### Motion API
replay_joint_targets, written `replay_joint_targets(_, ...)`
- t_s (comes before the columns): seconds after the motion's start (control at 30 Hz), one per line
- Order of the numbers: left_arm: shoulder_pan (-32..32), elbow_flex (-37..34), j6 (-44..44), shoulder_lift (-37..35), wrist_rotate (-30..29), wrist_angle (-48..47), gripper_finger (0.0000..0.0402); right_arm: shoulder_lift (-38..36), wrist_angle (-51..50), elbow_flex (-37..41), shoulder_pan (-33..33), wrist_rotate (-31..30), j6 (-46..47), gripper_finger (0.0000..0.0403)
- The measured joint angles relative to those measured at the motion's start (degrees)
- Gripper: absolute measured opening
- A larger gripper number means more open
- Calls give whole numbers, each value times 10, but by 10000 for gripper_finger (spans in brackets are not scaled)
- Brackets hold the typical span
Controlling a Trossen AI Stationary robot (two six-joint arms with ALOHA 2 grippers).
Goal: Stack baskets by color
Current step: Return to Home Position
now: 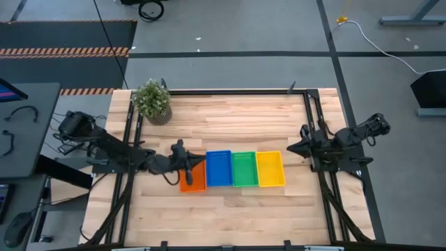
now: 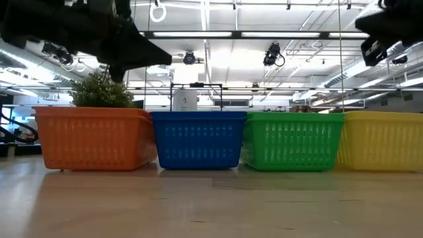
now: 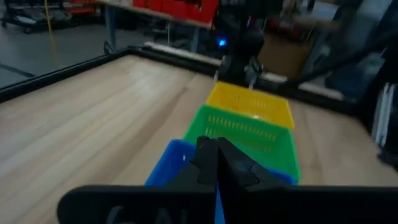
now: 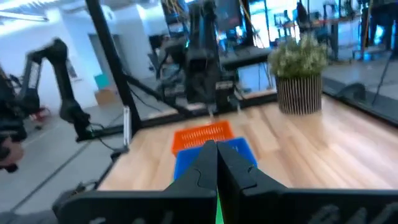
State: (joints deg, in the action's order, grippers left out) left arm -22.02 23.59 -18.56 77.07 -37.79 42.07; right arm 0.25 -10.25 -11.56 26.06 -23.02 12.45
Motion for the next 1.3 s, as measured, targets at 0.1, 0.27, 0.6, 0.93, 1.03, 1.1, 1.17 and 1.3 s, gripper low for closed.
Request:
replay_joint_targets(0.1, 30, -39, 3, -13, 41, 97, 4, 13, 45, 29, -20, 30, 4, 0)
replay_joint_targets(0.27, 62, -94, 18, -77, 71, 152, 4, 13, 114, 81, -74, 60, -9, 0)
replay_joint_targets(0.6, 156, -182, 23, -304, 173, 58, 4, 4, 132, 112, -216, 274, -25, 0)
replay_joint_targets(0.93, 182, -203, 28, -579, 200, -256, 4, 9, 123, 112, -233, 262, 8, 26)
replay_joint_targets(1.03, 175, -203, 37, -637, 200, -341, 4, 9, 123, 112, -233, 261, 20, 26)
replay_joint_targets(1.1, 172, -203, 43, -668, 199, -380, 4, 9, 123, 112, -233, 261, 24, 25)
replay_joint_targets(1.17, 172, -203, 49, -691, 197, -402, 4, 9, 123, 112, -233, 261, 25, 26)
replay_joint_targets(1.3, 172, -203, 75, -725, 200, -433, 4, 9, 123, 112, -233, 261, 25, 27)
